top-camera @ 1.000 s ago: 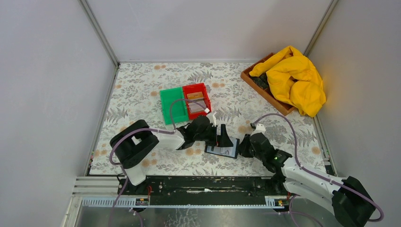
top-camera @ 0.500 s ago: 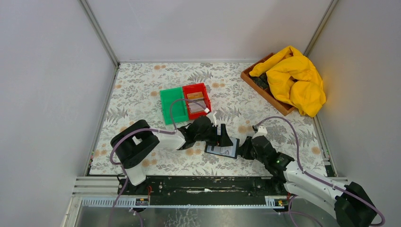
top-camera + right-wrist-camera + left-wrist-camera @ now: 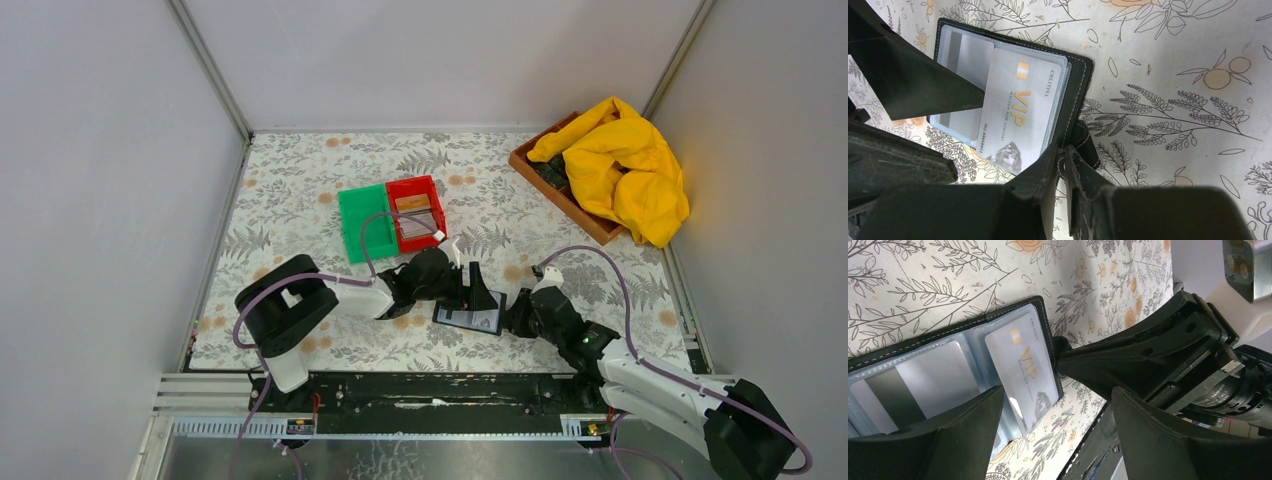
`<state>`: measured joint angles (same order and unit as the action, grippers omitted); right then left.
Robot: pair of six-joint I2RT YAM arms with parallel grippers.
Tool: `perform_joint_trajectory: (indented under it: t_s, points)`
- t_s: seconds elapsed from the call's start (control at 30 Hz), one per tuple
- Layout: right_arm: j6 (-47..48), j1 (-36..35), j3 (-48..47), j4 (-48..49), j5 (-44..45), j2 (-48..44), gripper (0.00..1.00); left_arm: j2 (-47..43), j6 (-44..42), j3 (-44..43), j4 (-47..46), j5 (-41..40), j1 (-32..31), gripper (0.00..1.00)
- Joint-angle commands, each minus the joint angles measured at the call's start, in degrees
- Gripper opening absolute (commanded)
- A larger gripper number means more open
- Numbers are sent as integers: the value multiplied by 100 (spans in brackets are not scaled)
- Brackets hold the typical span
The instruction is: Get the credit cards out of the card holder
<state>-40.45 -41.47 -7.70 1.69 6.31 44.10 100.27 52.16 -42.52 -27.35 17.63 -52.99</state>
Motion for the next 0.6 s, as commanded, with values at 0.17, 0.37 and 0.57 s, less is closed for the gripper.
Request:
perform_joint_trajectory:
  t_s: [0.17, 0.37, 0.57]
  points:
    - [-1, -2, 16, -35, -201, 137, 18, 242, 415, 36, -1034, 163, -45, 84]
    - [2, -1, 15, -58, -201, 104, 18, 490, 648, -46, -1320, 242, -148, 81]
    - [-7, 3, 14, -40, -177, 124, 18, 638, 636, -182, -1268, 342, -290, 81]
